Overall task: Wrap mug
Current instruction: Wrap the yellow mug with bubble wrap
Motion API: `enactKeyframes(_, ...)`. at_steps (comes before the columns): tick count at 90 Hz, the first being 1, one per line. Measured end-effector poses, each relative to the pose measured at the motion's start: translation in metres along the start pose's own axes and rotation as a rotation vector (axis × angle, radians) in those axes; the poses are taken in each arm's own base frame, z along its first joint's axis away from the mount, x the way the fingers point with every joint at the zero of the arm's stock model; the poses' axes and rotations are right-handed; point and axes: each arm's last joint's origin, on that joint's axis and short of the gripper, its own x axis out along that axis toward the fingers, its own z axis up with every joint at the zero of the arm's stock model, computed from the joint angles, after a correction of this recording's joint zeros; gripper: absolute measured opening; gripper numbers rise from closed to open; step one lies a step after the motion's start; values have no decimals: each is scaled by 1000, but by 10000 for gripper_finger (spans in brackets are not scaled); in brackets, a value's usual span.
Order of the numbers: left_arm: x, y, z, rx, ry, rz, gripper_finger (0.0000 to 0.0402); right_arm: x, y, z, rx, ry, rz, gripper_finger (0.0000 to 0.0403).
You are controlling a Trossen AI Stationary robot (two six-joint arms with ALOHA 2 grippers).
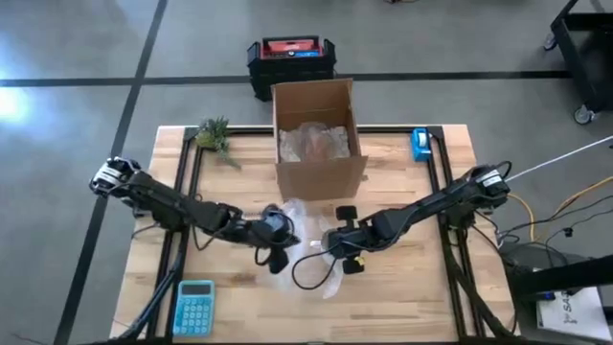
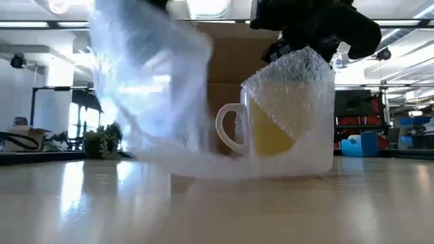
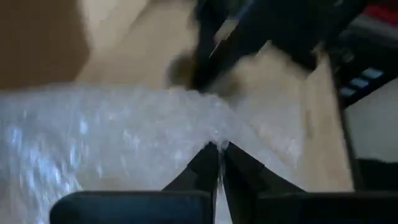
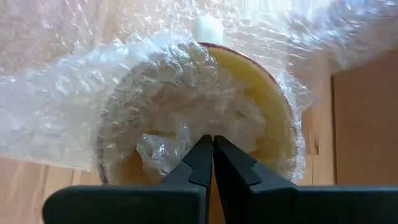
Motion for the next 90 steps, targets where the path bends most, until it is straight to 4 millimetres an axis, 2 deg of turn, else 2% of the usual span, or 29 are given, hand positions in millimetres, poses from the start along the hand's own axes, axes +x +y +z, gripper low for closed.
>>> enactKeyframes(11, 23, -2, 10, 91, -60, 1, 1, 0, 0, 0, 1, -1, 0, 2)
enactKeyframes(32, 80, 3, 2, 186, 20, 44, 0, 0, 0, 0, -1, 5, 0, 2)
enactKeyframes(43, 102, 4, 0, 200, 61, 58, 0, -9, -1, 3, -9, 31, 3, 2)
enactKeyframes(61, 109, 3, 0, 212, 86, 80, 0, -39, -6, 6, -47, 181, -16, 2)
enactKeyframes(71, 111, 6, -6, 212, 111, 91, 0, -58, -10, 9, -43, 150, -18, 2)
enactKeyframes(82, 111, 7, -7, 213, 115, 92, 0, -63, -9, 9, -72, 110, -5, 2)
enactKeyframes(90, 111, 6, -7, 211, 108, 90, 0, -66, -8, 15, -88, -27, 12, 2)
